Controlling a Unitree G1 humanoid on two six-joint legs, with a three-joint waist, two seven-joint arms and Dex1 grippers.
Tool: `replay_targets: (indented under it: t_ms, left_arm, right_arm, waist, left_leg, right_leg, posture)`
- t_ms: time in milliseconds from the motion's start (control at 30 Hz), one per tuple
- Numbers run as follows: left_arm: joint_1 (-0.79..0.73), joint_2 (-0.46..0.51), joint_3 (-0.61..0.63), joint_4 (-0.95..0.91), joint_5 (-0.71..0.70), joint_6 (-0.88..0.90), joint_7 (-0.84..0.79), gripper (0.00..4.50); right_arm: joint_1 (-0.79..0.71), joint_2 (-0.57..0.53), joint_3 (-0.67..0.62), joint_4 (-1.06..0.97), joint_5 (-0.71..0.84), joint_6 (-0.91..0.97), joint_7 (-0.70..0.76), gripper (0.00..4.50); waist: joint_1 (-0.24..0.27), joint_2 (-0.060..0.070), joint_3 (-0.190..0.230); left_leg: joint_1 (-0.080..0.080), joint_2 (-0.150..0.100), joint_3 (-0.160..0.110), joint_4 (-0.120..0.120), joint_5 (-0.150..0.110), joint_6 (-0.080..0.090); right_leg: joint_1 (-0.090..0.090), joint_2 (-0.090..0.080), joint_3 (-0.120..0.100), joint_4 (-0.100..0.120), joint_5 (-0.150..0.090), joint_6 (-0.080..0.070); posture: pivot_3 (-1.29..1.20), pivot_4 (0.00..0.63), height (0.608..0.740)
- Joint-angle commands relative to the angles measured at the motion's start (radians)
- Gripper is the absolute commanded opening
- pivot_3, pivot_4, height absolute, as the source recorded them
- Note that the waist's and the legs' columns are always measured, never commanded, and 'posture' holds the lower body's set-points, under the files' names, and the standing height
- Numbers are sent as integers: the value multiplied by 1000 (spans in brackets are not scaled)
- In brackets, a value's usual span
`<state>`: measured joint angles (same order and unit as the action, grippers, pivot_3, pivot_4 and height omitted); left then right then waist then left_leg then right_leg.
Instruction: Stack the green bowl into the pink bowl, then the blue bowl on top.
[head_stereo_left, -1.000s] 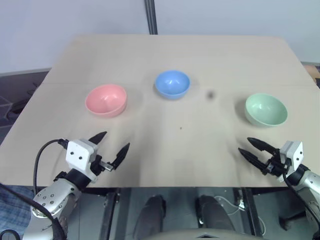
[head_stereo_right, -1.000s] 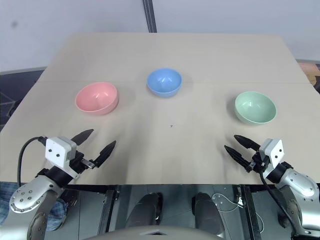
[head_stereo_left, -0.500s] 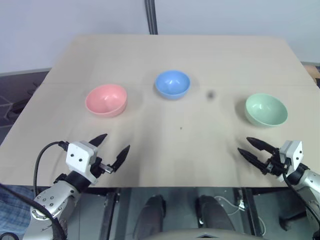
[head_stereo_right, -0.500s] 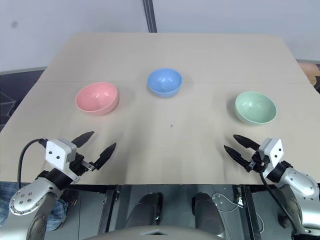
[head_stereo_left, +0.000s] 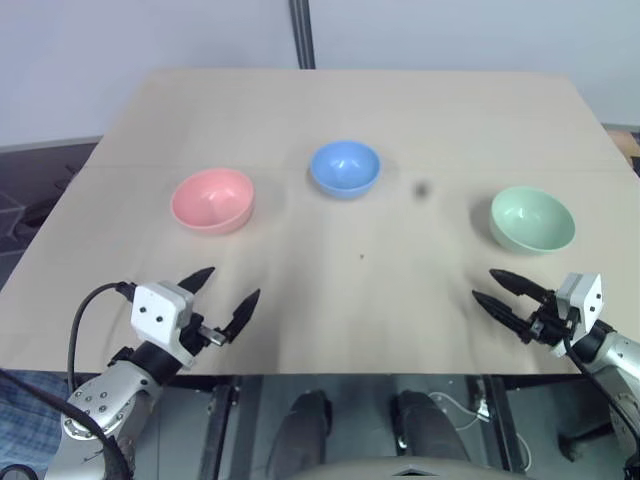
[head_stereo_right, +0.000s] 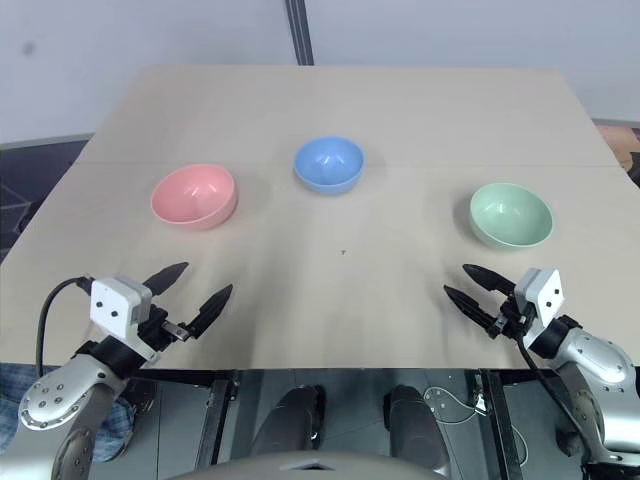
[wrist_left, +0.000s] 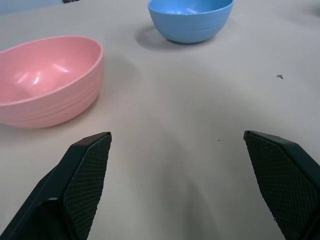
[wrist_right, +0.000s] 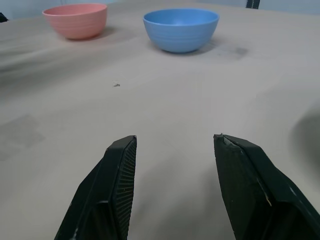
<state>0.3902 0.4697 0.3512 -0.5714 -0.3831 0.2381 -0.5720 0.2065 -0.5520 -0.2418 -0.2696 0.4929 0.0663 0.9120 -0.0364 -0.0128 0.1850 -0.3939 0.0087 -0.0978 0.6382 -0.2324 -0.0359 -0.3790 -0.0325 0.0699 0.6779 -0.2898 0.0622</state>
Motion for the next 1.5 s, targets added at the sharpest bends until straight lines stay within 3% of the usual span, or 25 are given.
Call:
replay_targets:
  t_ms: [33, 333, 633, 767, 1067, 1100, 1133, 1333, 1400, 1500]
  left_arm:
    - [-19, 21, -2, -17, 9, 13, 12, 4500]
    - [-213, 226, -7, 26, 133, 239, 72, 4500]
    - [-472, 484, -128, 181, 230, 331, -37, 4500]
    - [-600, 506, -211, 353, 263, 297, -85, 4500]
    - [-796, 455, -394, 716, 349, 99, -206, 4500]
    - [-812, 449, -407, 739, 357, 80, -219, 3965]
    - [-828, 444, -420, 759, 365, 62, -232, 3738]
    - [-871, 426, -441, 821, 387, 4, -274, 679]
    - [-876, 426, -441, 828, 395, -11, -285, 94]
    - [-898, 430, -438, 841, 411, -34, -290, 94]
  right_arm:
    - [-13, -21, 1, -65, 21, 3, 14, 2562]
    - [-66, -52, 12, -212, 115, 141, -38, 2562]
    - [-121, -80, 15, -276, 172, 214, -48, 2562]
    - [-133, -85, 9, -297, 178, 223, -61, 2562]
    - [-123, -76, -6, -325, 171, 222, -94, 2562]
    - [-121, -76, -9, -327, 170, 221, -97, 2618]
    - [-116, -77, -12, -329, 169, 217, -98, 2618]
    - [-91, -72, -23, -342, 166, 210, -112, 2618]
    - [-85, -71, -25, -344, 165, 207, -113, 2618]
    - [-78, -71, -25, -342, 162, 202, -112, 2618]
  waist:
    - [0, 0, 0]
    - [0, 0, 0]
    - [-2, 0, 0]
    - [-2, 0, 0]
    - [-1, -1, 0]
    - [0, -1, 0]
    - [0, -1, 0]
    - [-3, -1, 0]
    - [-2, 0, -1]
    - [-3, 0, -1]
  left_leg:
    - [0, 0, 0, 0, 0, 0]
    - [0, 0, -1, 0, 0, 0]
    - [-1, 0, -2, 0, 0, 0]
    - [-1, 0, -2, 0, 0, 0]
    - [-3, 0, -2, 0, 0, 0]
    - [-3, 0, -2, 0, 0, 0]
    - [-3, 0, -2, 0, 0, 0]
    - [-3, 0, -2, 0, 0, 0]
    - [-2, 0, -2, 0, 0, 0]
    - [-2, 0, -2, 0, 0, 0]
  right_leg:
    - [0, 0, 0, 0, 0, 0]
    - [0, 1, -1, 1, 0, 0]
    - [0, 1, -1, 0, 0, 0]
    - [-1, 1, -2, 0, 0, 0]
    - [-2, 1, -2, 1, 0, 0]
    - [-2, 1, -2, 1, 0, 0]
    - [-2, 1, -2, 1, 0, 0]
    - [-2, 1, -2, 1, 0, 0]
    - [-2, 1, -2, 2, 0, 0]
    - [-2, 1, -2, 2, 0, 0]
  posture:
    - [0, 150, 740]
    - [0, 150, 740]
    - [0, 150, 740]
    - [0, 150, 740]
    - [0, 150, 740]
    - [0, 150, 740]
    - [0, 150, 740]
    - [0, 150, 740]
    - [0, 150, 740]
    - [0, 150, 740]
